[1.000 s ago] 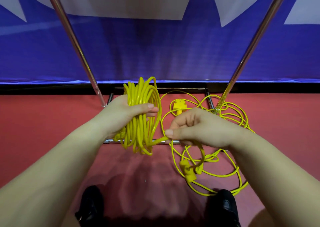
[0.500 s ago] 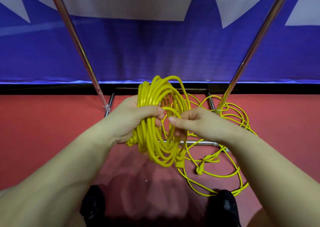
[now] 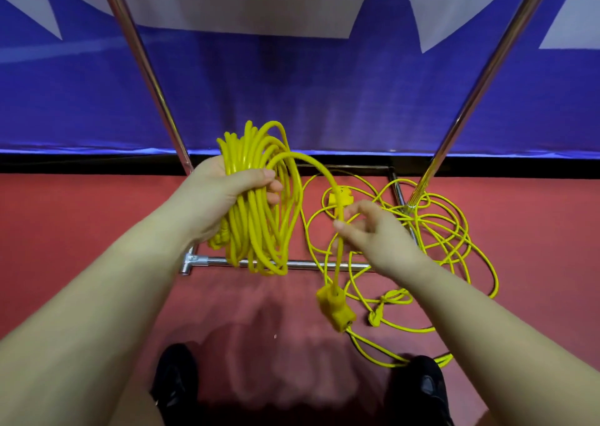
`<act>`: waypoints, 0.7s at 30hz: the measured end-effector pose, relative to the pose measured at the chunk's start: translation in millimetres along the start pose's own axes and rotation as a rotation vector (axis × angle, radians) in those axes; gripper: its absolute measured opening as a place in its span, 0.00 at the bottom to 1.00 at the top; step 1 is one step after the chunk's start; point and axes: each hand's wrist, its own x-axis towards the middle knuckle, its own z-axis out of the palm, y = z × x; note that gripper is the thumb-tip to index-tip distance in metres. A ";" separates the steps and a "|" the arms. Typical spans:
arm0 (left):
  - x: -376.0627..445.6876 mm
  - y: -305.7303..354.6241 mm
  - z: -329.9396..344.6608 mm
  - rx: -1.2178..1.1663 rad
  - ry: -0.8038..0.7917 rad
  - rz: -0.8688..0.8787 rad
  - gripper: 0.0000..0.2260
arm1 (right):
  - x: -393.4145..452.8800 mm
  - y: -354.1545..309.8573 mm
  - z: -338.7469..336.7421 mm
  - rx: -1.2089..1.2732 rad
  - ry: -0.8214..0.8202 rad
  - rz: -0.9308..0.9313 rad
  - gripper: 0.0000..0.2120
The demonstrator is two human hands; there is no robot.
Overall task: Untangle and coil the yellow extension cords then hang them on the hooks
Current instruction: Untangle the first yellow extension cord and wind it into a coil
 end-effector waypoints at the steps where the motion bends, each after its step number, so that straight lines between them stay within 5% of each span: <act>1: -0.5 -0.5 -0.4 0.033 -0.019 -0.001 0.05 | 0.8 -3.4 -2.2 0.123 0.102 -0.014 0.06; 6: 0.3 -2.1 -2.2 -0.013 -0.092 -0.037 0.06 | 8.9 -9.7 -20.9 0.334 0.371 0.061 0.08; 12: 7.8 -2.3 1.4 -0.317 0.006 -0.146 0.07 | 21.7 -12.1 -36.3 0.594 0.372 0.113 0.15; 21: 4.5 -8.9 8.3 -0.033 -0.049 -0.143 0.04 | 1.4 -31.8 -33.4 -0.161 0.183 -0.108 0.14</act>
